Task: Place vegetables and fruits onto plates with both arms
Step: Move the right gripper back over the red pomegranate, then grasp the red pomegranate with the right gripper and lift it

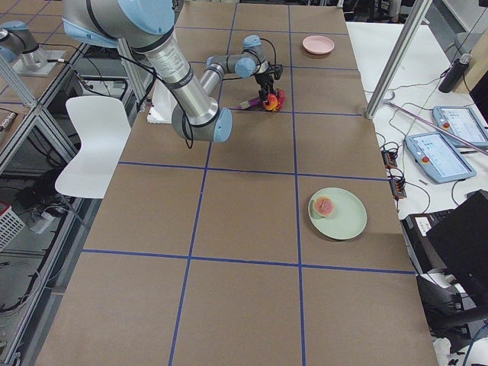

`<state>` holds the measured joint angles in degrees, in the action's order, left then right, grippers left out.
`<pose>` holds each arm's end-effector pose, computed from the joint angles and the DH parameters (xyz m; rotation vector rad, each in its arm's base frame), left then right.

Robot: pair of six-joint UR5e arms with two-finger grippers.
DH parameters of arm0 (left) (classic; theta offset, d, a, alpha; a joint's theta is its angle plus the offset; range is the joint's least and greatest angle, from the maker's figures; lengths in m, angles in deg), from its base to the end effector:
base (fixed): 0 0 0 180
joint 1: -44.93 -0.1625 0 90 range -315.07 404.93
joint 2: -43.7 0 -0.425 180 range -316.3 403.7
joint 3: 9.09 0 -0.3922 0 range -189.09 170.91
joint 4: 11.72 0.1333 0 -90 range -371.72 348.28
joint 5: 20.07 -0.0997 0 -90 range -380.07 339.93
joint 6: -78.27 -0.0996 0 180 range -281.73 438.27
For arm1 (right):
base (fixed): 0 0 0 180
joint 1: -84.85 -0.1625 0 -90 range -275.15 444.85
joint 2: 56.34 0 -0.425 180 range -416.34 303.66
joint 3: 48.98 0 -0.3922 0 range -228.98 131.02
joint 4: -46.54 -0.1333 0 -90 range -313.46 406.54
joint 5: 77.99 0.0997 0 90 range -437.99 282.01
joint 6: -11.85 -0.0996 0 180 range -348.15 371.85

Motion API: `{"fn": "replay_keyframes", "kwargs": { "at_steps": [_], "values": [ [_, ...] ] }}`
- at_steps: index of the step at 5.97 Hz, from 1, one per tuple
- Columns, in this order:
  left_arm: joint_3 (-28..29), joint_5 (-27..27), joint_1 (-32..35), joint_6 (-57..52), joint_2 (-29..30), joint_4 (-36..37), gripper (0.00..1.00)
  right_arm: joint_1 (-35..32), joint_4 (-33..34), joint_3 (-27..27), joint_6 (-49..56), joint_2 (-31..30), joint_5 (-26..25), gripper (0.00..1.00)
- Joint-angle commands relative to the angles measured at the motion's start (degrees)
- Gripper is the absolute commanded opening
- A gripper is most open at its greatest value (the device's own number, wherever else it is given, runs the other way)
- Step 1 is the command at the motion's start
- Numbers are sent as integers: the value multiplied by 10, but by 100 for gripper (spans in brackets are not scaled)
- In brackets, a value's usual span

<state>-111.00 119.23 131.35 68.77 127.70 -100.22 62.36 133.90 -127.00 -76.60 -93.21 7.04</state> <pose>-0.0296 -0.4528 0.6019 0.1168 0.8575 0.2470 -0.6627 -0.4280 0.1621 0.2413 -0.7345 0.3804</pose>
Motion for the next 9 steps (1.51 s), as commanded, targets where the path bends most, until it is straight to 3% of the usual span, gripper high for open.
{"fn": "replay_keyframes", "kwargs": {
  "at_steps": [1,2,3,4,6,7,8,9],
  "values": [
    [7,0,0,0,2,-1,100,4,-1,2,7,-3,0,94],
    [9,1,-1,0,6,-1,100,3,-2,-2,7,-3,1,9],
    [12,1,-1,0,10,-1,100,-4,-3,-17,7,-8,2,0],
    [13,0,-1,0,10,-1,100,-34,-5,-37,18,-14,24,0],
    [13,1,-1,0,10,-1,100,-149,-23,-60,178,-63,140,0],
    [13,3,-1,0,10,-1,100,-219,-72,-58,257,-121,198,0],
    [13,4,-2,0,10,-1,100,-284,-99,-43,348,-161,252,0],
    [13,4,-3,-1,10,-1,100,-350,-122,30,417,-160,324,0]
  ]
}}
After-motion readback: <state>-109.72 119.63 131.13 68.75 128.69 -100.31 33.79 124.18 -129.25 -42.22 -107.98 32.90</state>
